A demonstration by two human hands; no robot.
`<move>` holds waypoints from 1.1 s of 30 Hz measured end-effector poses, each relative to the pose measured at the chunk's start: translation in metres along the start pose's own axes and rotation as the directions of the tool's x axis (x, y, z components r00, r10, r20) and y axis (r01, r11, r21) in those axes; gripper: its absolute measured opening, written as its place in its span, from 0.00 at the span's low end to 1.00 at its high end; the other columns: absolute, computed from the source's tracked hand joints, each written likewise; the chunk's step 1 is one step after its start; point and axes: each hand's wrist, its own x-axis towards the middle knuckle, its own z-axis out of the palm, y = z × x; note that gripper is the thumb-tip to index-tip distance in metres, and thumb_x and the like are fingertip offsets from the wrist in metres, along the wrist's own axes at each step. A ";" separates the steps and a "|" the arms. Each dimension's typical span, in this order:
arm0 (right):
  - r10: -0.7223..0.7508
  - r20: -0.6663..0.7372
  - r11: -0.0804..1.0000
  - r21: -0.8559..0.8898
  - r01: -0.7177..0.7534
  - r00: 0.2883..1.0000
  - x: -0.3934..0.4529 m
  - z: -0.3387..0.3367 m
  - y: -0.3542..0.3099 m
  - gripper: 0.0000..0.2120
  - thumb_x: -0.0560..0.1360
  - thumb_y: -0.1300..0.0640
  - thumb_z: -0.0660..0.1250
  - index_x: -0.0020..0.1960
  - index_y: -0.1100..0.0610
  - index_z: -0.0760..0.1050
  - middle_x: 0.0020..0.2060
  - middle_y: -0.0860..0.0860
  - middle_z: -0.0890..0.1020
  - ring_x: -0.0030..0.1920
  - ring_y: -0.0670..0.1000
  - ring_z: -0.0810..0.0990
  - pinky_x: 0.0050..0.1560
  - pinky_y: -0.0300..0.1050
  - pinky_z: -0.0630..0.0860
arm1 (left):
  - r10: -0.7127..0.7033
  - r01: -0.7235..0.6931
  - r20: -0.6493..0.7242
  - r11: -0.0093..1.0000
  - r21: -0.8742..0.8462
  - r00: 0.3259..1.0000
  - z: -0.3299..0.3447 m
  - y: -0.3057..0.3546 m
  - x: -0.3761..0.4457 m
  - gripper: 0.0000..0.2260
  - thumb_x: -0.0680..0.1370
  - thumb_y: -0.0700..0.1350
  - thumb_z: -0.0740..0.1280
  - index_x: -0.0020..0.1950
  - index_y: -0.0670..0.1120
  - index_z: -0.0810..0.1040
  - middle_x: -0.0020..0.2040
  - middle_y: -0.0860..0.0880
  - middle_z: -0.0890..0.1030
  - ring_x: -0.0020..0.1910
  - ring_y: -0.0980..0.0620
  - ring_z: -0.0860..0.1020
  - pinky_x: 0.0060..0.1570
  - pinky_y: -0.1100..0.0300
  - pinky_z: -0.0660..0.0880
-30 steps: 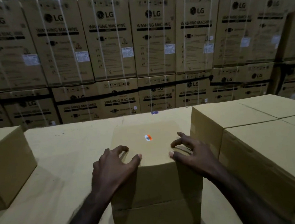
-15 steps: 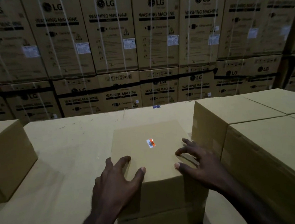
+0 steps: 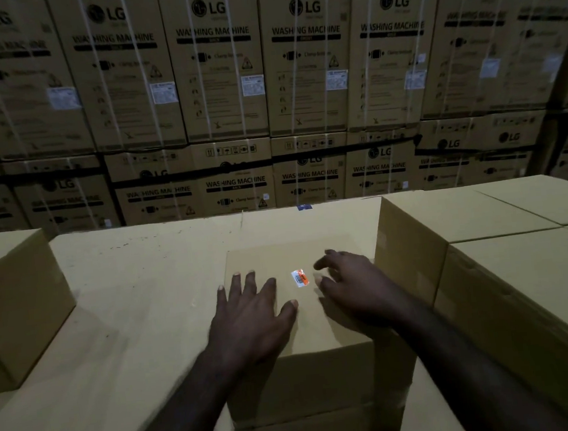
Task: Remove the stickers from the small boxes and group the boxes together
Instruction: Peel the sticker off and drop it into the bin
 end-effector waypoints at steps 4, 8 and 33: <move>0.044 0.061 0.999 0.007 -0.044 0.997 0.020 0.009 -0.008 0.19 0.80 0.58 0.60 0.70 0.57 0.70 0.66 0.54 0.75 0.64 0.53 0.74 0.60 0.45 0.73 | 0.014 -0.014 0.009 1.000 -0.022 1.000 0.006 -0.001 0.002 0.31 0.79 0.65 0.46 0.79 0.53 0.47 0.80 0.45 0.46 0.78 0.44 0.43 0.75 0.44 0.40; 0.035 0.094 0.999 -0.044 -0.031 0.995 0.029 0.011 -0.010 0.20 0.81 0.59 0.58 0.72 0.57 0.69 0.70 0.56 0.71 0.68 0.55 0.70 0.66 0.48 0.69 | 0.025 -0.024 0.015 1.000 -0.020 1.000 0.009 -0.002 0.001 0.31 0.79 0.65 0.45 0.79 0.53 0.46 0.80 0.45 0.45 0.78 0.46 0.43 0.74 0.47 0.40; 0.037 -0.144 0.991 0.135 -0.018 0.989 0.045 0.027 -0.003 0.05 0.76 0.59 0.66 0.49 0.55 0.81 0.47 0.50 0.84 0.48 0.48 0.80 0.49 0.45 0.77 | 0.023 -0.023 0.002 0.999 -0.023 1.000 0.007 0.001 -0.004 0.31 0.80 0.65 0.45 0.79 0.53 0.45 0.80 0.46 0.44 0.78 0.46 0.42 0.74 0.48 0.40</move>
